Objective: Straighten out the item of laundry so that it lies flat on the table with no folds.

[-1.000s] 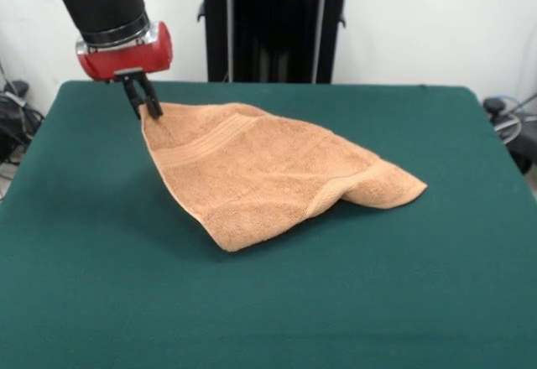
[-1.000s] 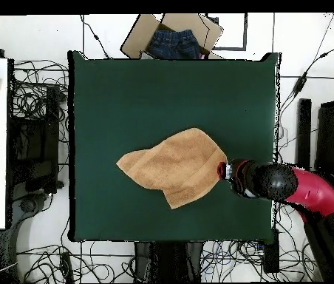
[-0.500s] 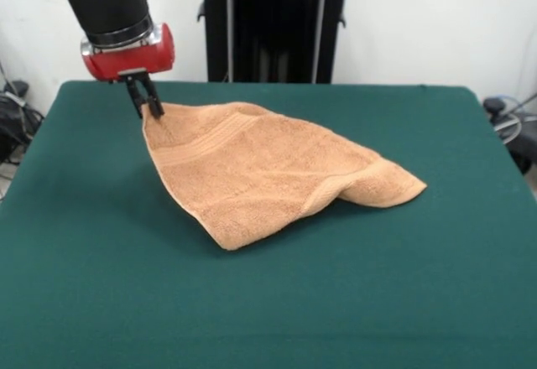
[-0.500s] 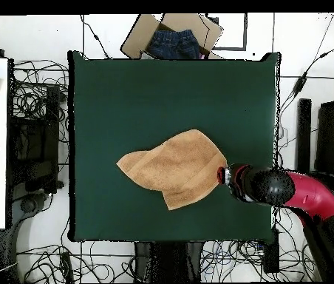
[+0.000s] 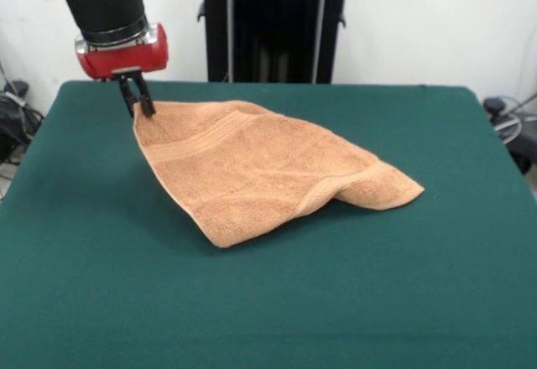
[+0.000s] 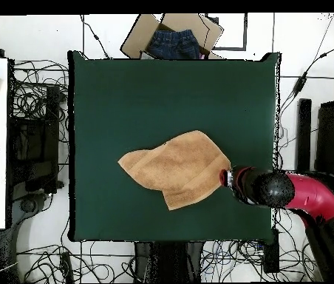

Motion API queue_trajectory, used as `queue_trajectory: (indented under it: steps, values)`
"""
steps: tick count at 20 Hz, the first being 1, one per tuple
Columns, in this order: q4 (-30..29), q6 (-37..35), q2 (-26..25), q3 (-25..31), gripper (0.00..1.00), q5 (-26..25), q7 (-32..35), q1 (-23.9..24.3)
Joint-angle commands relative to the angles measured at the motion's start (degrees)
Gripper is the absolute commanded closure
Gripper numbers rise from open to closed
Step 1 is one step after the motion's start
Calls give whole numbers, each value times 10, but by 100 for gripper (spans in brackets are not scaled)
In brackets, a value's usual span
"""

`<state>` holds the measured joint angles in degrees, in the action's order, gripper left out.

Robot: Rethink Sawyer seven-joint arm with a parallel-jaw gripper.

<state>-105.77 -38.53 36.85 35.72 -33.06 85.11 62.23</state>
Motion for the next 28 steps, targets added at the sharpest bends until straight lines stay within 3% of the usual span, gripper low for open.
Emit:
queue_trajectory:
  steps: [1, 18, 28]
  values:
    - [6, 13, -21, 12, 100, -56, -96, 14]
    - [-39, 20, 10, 30, 100, -82, -116, 94]
    - [-83, 47, 37, 33, 100, -93, -93, 123]
